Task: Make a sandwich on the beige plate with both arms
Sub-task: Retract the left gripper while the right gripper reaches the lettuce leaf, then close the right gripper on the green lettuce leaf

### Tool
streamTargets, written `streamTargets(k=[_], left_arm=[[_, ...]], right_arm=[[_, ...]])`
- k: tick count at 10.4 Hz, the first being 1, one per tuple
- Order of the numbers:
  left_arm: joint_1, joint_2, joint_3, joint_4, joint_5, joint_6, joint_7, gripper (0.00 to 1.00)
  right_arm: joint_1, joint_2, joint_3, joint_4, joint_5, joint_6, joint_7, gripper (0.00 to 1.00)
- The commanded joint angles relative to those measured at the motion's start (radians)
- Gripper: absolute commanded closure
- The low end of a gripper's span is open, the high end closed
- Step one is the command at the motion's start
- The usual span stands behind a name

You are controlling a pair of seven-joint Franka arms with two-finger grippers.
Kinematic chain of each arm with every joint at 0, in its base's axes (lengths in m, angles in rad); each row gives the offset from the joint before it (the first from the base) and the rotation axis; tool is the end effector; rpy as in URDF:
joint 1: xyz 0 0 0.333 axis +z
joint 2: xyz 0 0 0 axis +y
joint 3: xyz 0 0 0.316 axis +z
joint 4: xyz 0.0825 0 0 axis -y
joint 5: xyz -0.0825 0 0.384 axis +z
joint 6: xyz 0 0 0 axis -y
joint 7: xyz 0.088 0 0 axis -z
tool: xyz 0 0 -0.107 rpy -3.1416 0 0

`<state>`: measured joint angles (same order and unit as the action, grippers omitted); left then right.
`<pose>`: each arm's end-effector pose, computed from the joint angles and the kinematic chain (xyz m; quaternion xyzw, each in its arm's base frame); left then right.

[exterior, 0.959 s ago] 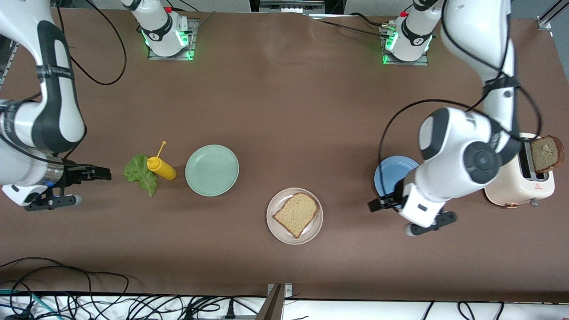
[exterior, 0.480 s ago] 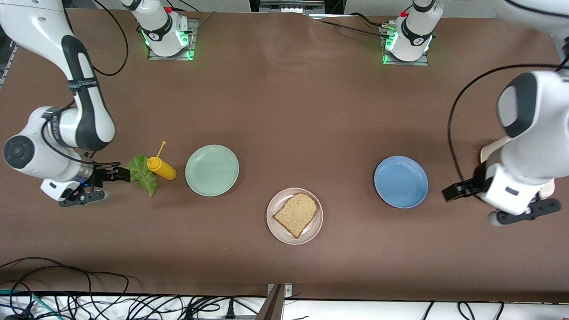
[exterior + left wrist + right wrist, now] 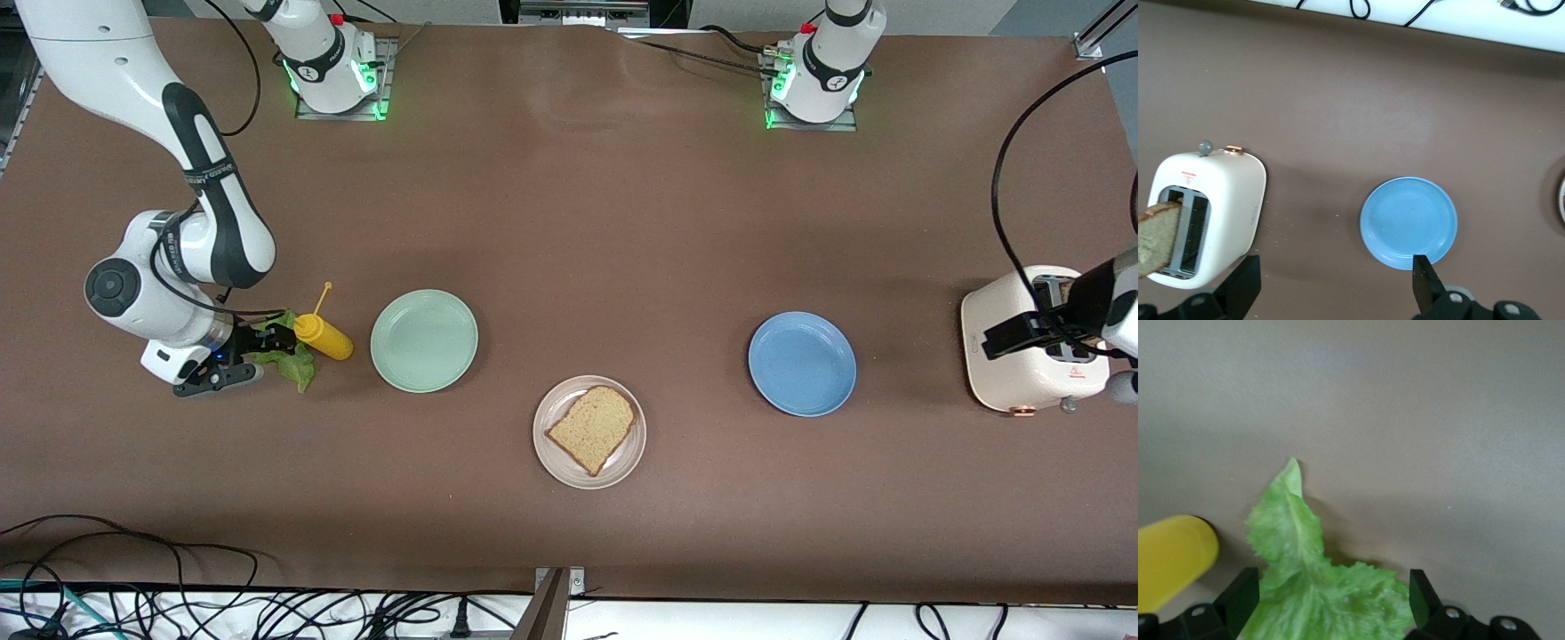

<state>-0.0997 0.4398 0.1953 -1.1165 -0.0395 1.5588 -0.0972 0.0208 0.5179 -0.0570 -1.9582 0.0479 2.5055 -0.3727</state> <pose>0.6783 0.0287 0.5690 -0.9960 -0.0866 -0.0051 0.0216 0.6209 -0.0216 0.2117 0.9882 0.1525 0.0151 0.0026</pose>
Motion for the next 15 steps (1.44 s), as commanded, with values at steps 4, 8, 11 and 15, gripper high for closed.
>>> streamTargets(k=[4, 8, 11, 15], left_arm=[[0.072, -0.010, -0.008, -0.020, -0.027, -0.002, 0.119, 0.00], [0.092, -0.012, -0.008, -0.026, -0.029, -0.002, 0.133, 0.00], [0.095, -0.013, -0.008, -0.028, -0.025, -0.002, 0.134, 0.00], [0.095, -0.013, -0.008, -0.029, -0.022, -0.002, 0.134, 0.00]], right_arm=[[-0.036, -0.002, 0.011, -0.065, 0.018, 0.099, -0.094, 0.00], [-0.042, 0.011, 0.011, -0.068, 0.018, 0.102, -0.144, 0.51], [-0.042, 0.013, 0.011, -0.068, 0.018, 0.101, -0.144, 0.97], [-0.042, -0.028, 0.016, -0.068, 0.018, 0.087, -0.166, 1.00]])
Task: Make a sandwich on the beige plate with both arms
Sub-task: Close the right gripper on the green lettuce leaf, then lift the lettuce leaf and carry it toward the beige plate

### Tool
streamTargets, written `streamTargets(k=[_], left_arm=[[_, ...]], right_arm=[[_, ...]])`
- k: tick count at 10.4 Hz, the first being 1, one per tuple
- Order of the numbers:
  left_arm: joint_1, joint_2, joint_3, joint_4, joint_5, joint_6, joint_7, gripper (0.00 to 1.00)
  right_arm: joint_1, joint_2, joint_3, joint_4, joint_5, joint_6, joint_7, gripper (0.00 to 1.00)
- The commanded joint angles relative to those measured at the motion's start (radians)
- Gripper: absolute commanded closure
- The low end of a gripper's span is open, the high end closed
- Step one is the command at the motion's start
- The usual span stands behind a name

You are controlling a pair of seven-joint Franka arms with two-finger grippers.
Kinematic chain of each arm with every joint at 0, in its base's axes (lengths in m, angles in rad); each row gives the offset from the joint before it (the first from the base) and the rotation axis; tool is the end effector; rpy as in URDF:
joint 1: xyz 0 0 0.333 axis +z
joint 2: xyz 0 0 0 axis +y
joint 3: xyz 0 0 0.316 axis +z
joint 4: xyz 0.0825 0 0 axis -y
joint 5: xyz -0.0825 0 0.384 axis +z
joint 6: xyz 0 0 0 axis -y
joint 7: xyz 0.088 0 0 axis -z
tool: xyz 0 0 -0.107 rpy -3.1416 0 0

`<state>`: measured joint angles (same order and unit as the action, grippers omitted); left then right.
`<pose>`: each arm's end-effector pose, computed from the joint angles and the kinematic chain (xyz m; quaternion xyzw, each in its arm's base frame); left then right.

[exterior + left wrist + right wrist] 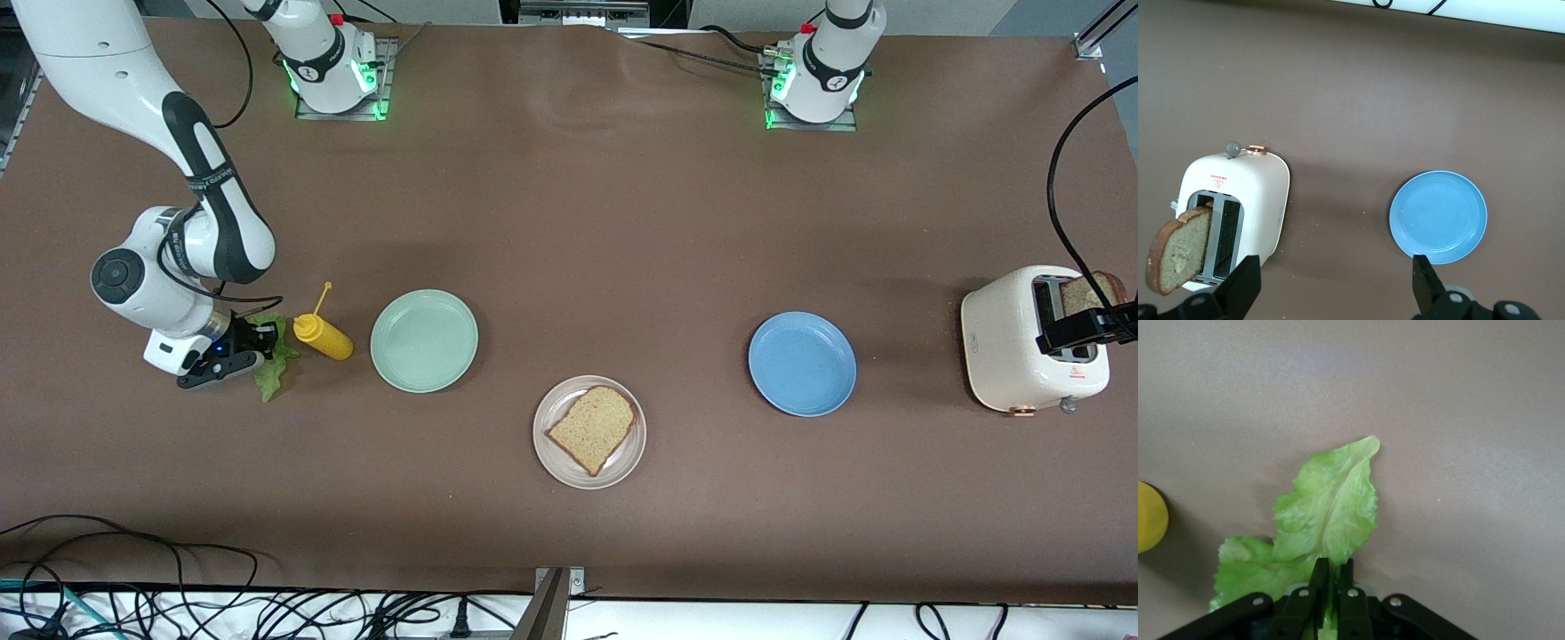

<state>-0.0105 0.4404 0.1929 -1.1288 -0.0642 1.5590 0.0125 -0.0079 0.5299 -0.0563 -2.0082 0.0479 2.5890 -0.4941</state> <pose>0.6735 0.0856 0.5627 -0.9971 -0.0756 0.0023 0.0086 0.6089 -0.0393 0.1927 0.9799 0.1977 0.0248 0.0082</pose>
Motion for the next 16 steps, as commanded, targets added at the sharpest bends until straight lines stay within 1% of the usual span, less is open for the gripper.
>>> streamTargets(k=[1, 4, 7, 9, 10, 11, 14, 15, 16], left_arm=[[0.006, -0.014, -0.006, -0.017, 0.003, -0.002, 0.024, 0.00], [0.006, -0.014, -0.006, -0.019, 0.003, -0.002, 0.024, 0.00], [0.006, -0.012, -0.006, -0.019, 0.003, -0.002, 0.024, 0.00], [0.006, -0.014, -0.006, -0.020, 0.003, -0.002, 0.024, 0.00], [0.006, -0.012, -0.006, -0.020, 0.003, -0.002, 0.024, 0.00], [0.006, -0.012, -0.006, -0.020, 0.003, -0.002, 0.024, 0.00], [0.006, -0.012, -0.006, -0.020, 0.003, -0.004, 0.024, 0.00], [0.006, -0.014, -0.006, -0.020, 0.003, -0.004, 0.024, 0.00], [0.006, -0.014, -0.006, -0.020, 0.003, -0.004, 0.024, 0.00]], right_arm=[[-0.014, -0.086, 0.019, -0.009, 0.018, -0.065, -0.073, 1.00], [-0.014, -0.206, 0.019, 0.040, 0.018, -0.275, -0.098, 1.00], [-0.014, -0.235, 0.019, 0.224, 0.016, -0.563, -0.086, 1.00], [-0.009, -0.234, 0.027, 0.325, 0.015, -0.682, -0.031, 1.00], [-0.006, -0.226, 0.059, 0.357, 0.010, -0.710, 0.032, 1.00], [0.035, -0.209, 0.067, 0.390, 0.010, -0.728, 0.098, 1.00], [0.207, -0.144, 0.064, 0.495, 0.015, -0.739, 0.373, 1.00], [0.262, -0.107, 0.064, 0.541, 0.016, -0.738, 0.475, 1.00], [0.314, -0.056, 0.064, 0.610, 0.016, -0.738, 0.577, 1.00]])
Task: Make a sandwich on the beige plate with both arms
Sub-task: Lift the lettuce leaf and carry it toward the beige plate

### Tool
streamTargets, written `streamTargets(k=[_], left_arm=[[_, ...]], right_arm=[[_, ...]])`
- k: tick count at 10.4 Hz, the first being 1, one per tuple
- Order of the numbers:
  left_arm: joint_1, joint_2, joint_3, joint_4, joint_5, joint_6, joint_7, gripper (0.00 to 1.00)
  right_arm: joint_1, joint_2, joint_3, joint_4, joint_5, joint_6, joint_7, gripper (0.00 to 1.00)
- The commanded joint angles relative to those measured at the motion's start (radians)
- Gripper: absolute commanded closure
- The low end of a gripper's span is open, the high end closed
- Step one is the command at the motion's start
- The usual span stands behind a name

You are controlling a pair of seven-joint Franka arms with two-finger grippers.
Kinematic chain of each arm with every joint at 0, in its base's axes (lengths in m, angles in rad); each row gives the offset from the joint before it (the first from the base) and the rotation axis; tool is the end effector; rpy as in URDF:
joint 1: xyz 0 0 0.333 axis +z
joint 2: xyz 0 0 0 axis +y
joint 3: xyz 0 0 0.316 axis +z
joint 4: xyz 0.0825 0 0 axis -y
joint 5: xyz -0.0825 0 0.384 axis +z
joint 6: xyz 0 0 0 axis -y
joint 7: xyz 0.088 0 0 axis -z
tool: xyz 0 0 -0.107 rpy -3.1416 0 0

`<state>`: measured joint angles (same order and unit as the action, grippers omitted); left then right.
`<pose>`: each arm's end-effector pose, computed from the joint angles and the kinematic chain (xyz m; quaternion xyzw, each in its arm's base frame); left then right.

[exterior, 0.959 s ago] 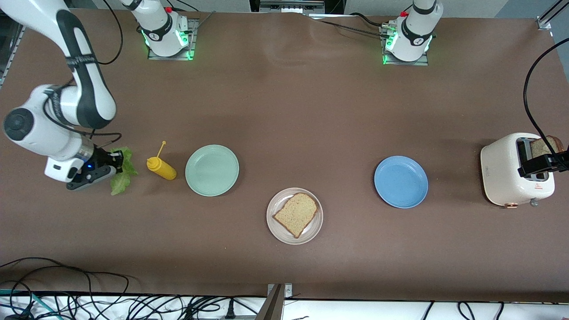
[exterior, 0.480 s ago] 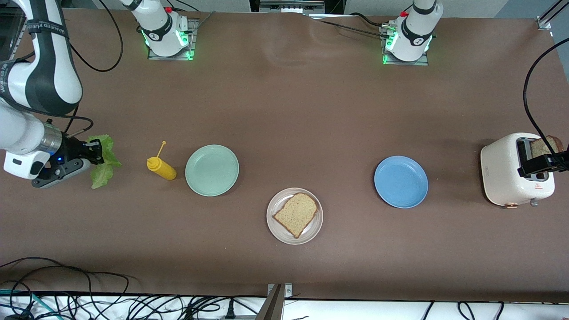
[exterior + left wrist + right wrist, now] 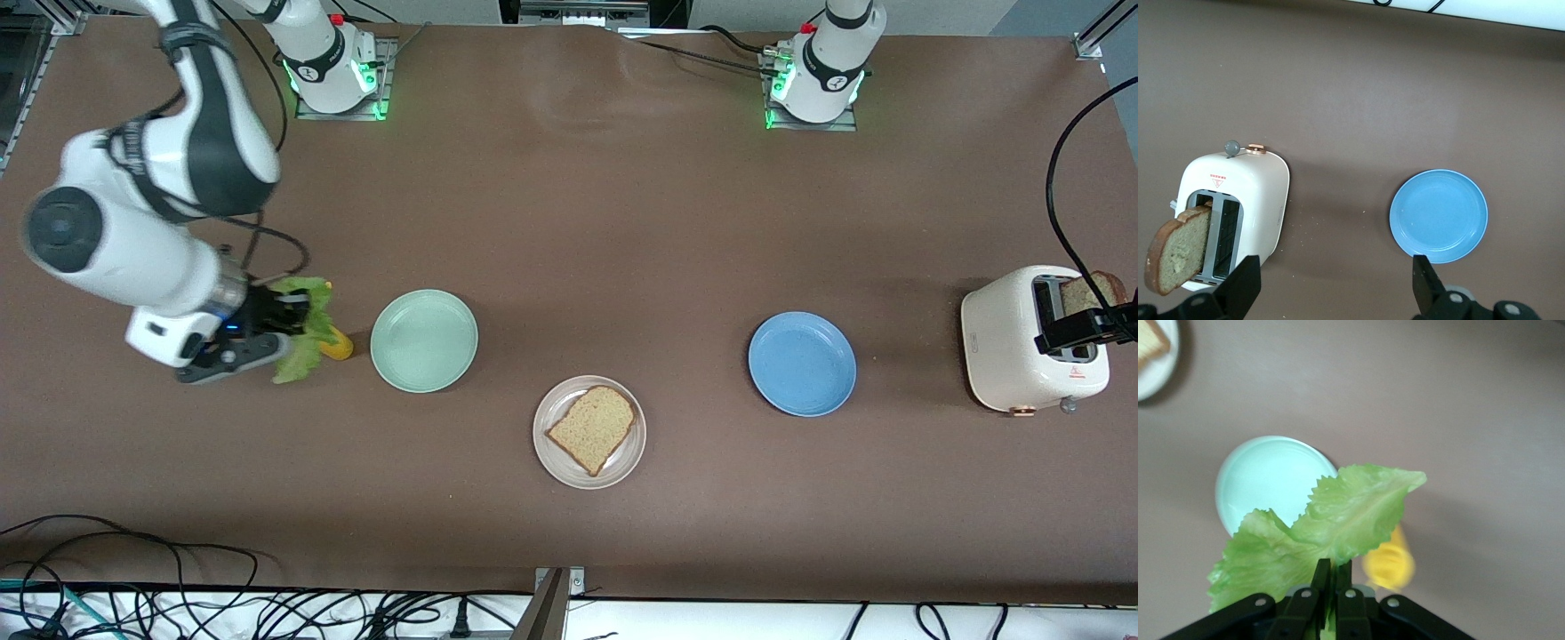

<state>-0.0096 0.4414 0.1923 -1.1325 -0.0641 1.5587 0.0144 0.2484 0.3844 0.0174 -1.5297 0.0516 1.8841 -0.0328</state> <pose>0.6736 0.0860 0.5602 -0.9971 -0.0750 0.0048 0.0084 0.6450 0.1780 0.4340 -0.9897 -0.1399 0.0181 0.0258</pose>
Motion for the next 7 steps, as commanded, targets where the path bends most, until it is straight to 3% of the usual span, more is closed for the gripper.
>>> streamTargets(k=[1, 5, 7], left_arm=[[0.005, -0.015, -0.005, -0.016, 0.003, -0.003, 0.021, 0.00], [0.003, -0.018, -0.008, -0.016, 0.003, -0.006, 0.015, 0.00], [0.003, -0.018, -0.010, -0.016, 0.003, -0.005, 0.018, 0.00]], right_arm=[[0.112, 0.147, -0.013, 0.204, 0.013, -0.033, 0.210, 1.00], [0.308, 0.370, -0.039, 0.457, 0.013, 0.006, 0.569, 1.00], [0.368, 0.479, -0.040, 0.522, 0.013, 0.129, 0.748, 1.00]])
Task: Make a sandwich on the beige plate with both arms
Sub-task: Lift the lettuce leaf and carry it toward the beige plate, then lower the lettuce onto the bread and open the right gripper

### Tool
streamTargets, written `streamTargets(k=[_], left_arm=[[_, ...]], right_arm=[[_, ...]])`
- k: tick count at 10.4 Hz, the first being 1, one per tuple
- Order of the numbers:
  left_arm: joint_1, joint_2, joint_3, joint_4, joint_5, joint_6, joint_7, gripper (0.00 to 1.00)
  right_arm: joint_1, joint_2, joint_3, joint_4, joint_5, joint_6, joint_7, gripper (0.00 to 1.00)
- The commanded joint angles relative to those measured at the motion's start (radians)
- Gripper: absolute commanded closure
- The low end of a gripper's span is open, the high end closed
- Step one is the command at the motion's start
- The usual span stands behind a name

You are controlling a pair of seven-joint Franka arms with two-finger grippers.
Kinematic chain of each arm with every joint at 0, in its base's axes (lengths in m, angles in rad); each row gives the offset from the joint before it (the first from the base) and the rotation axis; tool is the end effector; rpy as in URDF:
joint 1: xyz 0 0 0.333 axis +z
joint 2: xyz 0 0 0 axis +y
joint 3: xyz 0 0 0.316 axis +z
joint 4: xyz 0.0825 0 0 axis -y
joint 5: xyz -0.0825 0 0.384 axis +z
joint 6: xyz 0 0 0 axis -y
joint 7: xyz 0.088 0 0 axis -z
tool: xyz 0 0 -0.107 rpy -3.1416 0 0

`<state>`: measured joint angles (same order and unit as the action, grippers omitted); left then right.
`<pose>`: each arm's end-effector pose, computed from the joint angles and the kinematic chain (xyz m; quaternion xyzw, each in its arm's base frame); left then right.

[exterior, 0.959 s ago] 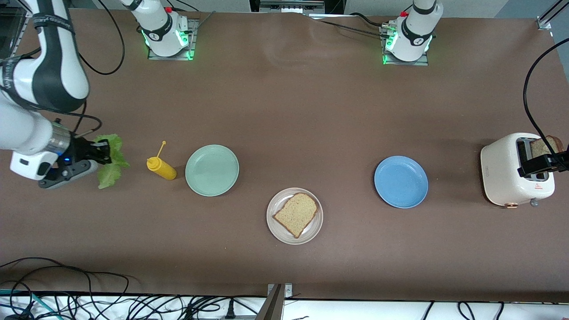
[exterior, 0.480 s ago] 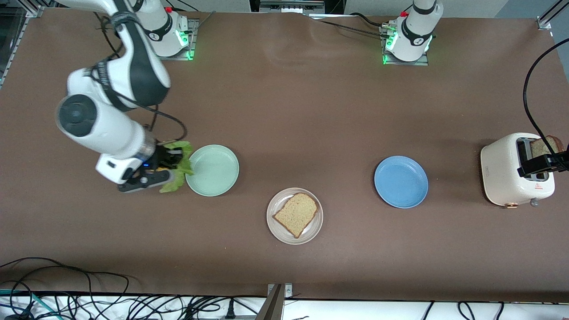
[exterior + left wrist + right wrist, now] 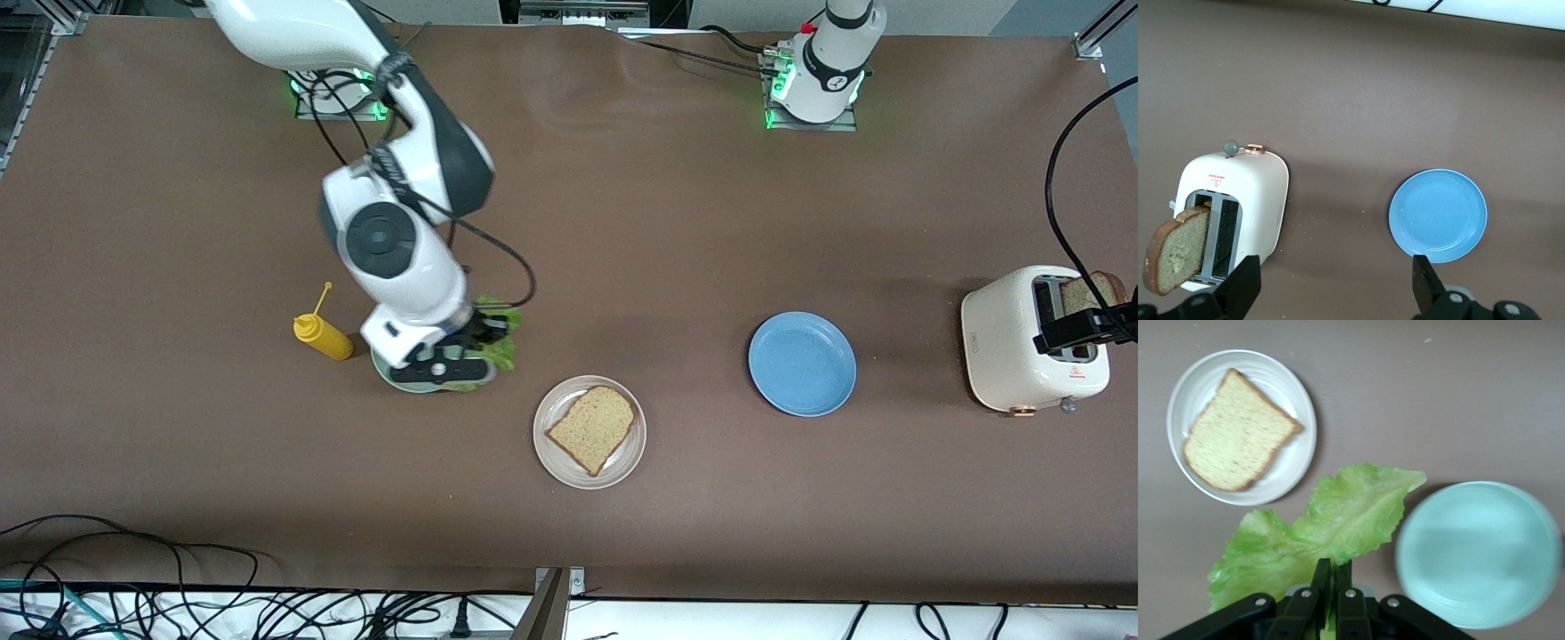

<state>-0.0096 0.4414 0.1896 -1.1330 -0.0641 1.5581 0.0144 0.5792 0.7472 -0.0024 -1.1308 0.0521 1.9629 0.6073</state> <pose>0.6737 0.0846 0.5598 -0.9972 -0.0738 0.0054 0.0078 0.6374 0.4194 0.3722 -0.9985 0.0238 -0.0220 0.0433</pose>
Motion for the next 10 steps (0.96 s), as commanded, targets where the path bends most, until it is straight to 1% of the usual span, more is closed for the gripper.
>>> streamTargets(k=[1, 4, 6, 10], left_arm=[[0.003, -0.016, -0.006, -0.016, 0.003, -0.006, 0.021, 0.00], [0.005, -0.015, -0.005, -0.016, 0.003, -0.004, 0.022, 0.00], [0.005, -0.013, -0.005, -0.016, 0.003, -0.004, 0.022, 0.00], [0.005, -0.012, -0.005, -0.016, 0.003, -0.003, 0.022, 0.00]], right_arm=[[0.059, 0.153, -0.021, 0.123, 0.012, 0.147, 0.180, 1.00], [0.094, 0.253, -0.027, 0.161, 0.012, 0.344, 0.325, 1.00], [0.116, 0.316, -0.050, 0.195, 0.014, 0.463, 0.394, 1.00], [0.126, 0.365, -0.056, 0.194, 0.012, 0.602, 0.445, 1.00]])
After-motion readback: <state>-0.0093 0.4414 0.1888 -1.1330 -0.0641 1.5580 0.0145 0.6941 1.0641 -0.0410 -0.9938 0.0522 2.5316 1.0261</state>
